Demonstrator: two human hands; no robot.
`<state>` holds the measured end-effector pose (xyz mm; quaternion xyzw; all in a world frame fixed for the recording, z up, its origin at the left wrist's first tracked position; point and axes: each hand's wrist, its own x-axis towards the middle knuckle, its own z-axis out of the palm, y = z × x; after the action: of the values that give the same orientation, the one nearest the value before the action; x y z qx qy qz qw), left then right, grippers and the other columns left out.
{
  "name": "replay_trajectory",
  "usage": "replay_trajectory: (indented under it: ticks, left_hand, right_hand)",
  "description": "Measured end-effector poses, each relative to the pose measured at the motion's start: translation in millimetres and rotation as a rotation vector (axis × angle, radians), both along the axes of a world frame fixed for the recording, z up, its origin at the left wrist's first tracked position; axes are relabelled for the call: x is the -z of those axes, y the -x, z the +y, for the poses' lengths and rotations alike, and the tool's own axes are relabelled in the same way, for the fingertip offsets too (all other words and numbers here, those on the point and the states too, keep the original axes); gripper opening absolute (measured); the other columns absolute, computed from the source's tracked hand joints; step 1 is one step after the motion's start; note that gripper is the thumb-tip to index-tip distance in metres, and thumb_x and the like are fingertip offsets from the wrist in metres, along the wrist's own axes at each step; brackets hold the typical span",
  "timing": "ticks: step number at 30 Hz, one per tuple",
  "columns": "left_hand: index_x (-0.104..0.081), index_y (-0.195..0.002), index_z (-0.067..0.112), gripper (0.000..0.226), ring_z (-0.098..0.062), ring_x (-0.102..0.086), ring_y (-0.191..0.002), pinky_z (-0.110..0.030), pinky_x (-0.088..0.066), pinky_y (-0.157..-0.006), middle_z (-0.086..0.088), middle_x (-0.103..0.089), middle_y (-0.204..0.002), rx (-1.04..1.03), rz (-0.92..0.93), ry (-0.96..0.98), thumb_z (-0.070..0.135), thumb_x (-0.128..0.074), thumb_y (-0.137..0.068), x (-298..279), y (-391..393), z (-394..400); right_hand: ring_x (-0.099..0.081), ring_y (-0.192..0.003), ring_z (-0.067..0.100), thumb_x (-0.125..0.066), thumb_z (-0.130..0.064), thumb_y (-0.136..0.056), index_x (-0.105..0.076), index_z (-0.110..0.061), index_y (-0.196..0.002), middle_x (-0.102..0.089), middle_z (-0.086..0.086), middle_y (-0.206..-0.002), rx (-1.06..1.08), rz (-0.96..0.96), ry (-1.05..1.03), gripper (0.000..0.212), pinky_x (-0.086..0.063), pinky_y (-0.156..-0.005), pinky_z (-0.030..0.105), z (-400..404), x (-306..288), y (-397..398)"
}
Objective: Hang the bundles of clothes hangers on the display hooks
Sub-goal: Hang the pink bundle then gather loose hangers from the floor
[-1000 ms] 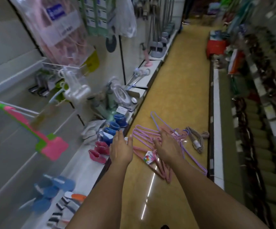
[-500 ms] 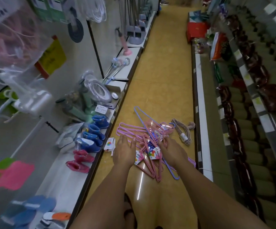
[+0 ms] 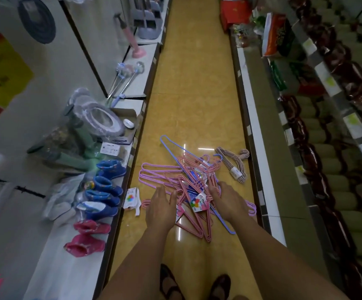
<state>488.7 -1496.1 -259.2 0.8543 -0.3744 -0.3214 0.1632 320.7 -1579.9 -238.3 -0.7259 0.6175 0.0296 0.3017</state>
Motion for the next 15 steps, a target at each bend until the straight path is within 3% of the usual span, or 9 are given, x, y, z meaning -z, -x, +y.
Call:
replay_trajectory:
  ticks: [6, 15]
  left_hand:
    - [-0.028, -0.148, 0.015, 0.060, -0.022, -0.031, -0.141, -0.042, -0.031, -0.113, -0.004, -0.030, -0.155, -0.014, 0.039, -0.003, 0.050, -0.031, -0.099, 80, 10, -29]
    - [-0.028, -0.148, 0.013, 0.058, -0.023, -0.033, -0.139, -0.036, -0.032, -0.109, -0.005, -0.031, -0.154, 0.083, 0.045, -0.061, 0.045, -0.032, -0.100, 248, 31, -69]
  right_hand:
    - [-0.048, -0.125, 0.025, -0.031, -0.054, -0.098, -0.037, -0.018, -0.143, -0.047, 0.005, -0.142, 0.040, -0.013, -0.035, 0.058, -0.043, -0.097, 0.039, -31, 70, 11]
    - [-0.047, -0.127, 0.027, -0.032, -0.055, -0.098, -0.035, -0.017, -0.143, -0.045, 0.007, -0.144, 0.088, 0.041, -0.140, 0.059, -0.041, -0.101, 0.043, -63, 245, 40]
